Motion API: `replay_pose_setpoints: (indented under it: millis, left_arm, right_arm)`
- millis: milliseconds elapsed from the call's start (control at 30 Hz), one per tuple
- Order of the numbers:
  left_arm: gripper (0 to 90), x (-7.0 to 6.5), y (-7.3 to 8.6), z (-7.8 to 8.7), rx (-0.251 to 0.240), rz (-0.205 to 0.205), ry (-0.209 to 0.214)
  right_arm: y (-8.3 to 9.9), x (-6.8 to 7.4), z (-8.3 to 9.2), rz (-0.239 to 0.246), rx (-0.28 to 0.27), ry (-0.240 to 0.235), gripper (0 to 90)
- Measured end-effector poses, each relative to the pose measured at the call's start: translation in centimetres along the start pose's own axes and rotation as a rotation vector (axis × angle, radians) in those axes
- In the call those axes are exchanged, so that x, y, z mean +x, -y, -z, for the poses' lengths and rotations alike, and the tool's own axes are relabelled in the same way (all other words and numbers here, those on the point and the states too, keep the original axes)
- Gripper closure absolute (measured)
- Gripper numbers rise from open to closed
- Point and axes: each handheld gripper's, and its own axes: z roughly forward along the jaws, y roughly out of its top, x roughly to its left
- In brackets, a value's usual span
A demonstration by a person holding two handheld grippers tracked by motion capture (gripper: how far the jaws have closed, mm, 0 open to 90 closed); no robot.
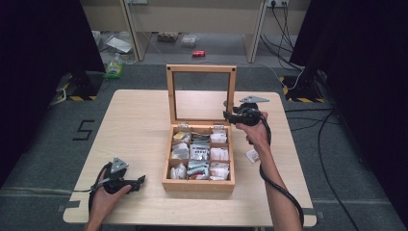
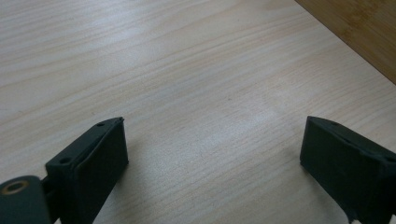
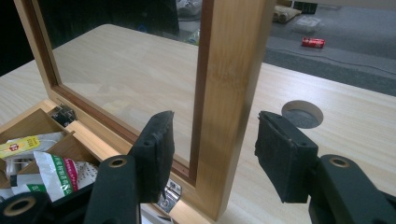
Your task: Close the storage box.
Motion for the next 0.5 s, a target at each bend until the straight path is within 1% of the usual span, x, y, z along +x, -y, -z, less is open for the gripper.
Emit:
replay_pose_setpoints:
  millis: [300, 400, 500]
  left_arm:
    - [7.0, 0.00, 0.00, 0.00, 0.000, 0.000, 0.000]
    - [6.9, 0.00, 0.00, 0.00, 0.000, 0.000, 0.000]
    - [6.9, 0.00, 0.00, 0.00, 0.000, 0.000, 0.000]
  right_arm:
    - [-0.28, 0.34, -0.77, -0.004, 0.002, -0.015, 47.7]
    - [-0.31, 0.42, -1.01, 0.004, 0.000, -0.021, 48.9]
    - [-0.21, 0.53, -0.99, 0.030, -0.002, -0.001, 52.2]
